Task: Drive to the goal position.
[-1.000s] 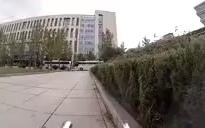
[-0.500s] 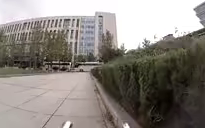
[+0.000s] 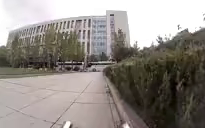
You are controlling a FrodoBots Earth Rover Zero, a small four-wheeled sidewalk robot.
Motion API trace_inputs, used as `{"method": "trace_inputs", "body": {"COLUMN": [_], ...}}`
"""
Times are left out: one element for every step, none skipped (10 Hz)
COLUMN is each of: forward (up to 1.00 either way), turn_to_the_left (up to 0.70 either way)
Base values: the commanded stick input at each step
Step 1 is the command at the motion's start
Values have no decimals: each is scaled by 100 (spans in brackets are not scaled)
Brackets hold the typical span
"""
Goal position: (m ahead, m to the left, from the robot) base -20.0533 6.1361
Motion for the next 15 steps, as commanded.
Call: {"method": "trace_inputs", "body": {"forward": [0, 0, 0, 0, 0, 0, 0, 0, 0, 0, 0, 0, 0, 0, 0], "turn_to_the_left": [70, 70, 70, 70, 70, 70, 70, 70, 70, 70, 70, 70, 70, 70, 70]}}
